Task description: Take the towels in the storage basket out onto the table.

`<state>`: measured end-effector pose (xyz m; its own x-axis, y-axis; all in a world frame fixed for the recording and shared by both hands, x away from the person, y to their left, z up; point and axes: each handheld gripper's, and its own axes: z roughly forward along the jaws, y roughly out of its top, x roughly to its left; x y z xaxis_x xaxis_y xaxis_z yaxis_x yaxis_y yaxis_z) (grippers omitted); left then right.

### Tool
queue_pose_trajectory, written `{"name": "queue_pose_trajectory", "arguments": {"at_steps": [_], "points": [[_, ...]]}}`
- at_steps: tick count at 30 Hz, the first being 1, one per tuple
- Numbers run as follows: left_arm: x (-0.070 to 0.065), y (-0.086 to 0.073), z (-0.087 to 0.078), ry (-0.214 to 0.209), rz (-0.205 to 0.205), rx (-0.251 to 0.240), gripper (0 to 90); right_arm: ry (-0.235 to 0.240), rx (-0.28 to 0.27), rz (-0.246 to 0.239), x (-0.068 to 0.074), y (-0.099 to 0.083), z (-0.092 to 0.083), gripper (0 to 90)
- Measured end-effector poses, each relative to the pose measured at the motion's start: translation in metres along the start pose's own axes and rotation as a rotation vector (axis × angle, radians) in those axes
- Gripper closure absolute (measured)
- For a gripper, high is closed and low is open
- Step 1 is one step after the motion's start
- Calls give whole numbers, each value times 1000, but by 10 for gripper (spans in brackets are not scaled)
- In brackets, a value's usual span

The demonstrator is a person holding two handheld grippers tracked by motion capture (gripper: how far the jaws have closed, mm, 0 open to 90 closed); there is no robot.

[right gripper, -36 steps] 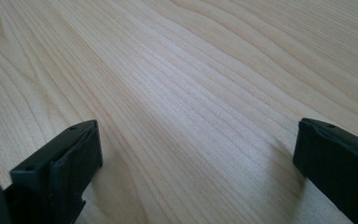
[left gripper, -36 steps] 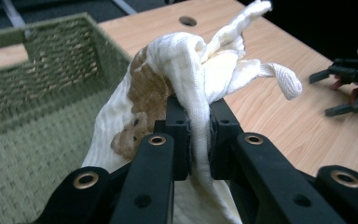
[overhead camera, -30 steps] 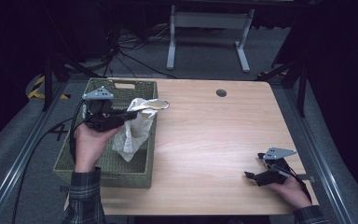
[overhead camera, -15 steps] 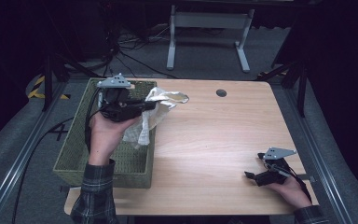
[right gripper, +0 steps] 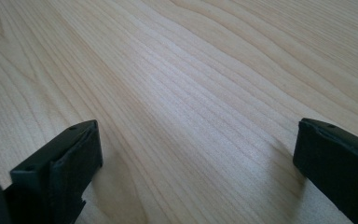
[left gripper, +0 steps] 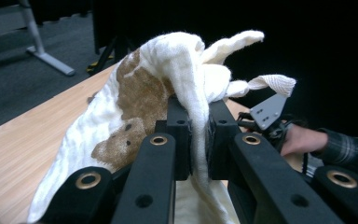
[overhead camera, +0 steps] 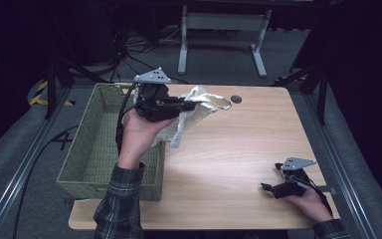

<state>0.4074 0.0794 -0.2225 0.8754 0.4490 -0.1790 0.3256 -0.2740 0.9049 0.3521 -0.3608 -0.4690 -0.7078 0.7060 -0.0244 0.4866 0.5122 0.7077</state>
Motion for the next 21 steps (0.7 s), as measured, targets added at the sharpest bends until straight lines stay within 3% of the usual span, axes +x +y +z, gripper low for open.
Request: {"name": "queue_pose_trajectory", "arguments": {"at_steps": [13,21], "points": [[-15,14,41,-76,32,41,832,1,2,-1,0,0,0,14],[-20,8,66,-129,26,49,832,1,2,1,0,0,0,14]]}}
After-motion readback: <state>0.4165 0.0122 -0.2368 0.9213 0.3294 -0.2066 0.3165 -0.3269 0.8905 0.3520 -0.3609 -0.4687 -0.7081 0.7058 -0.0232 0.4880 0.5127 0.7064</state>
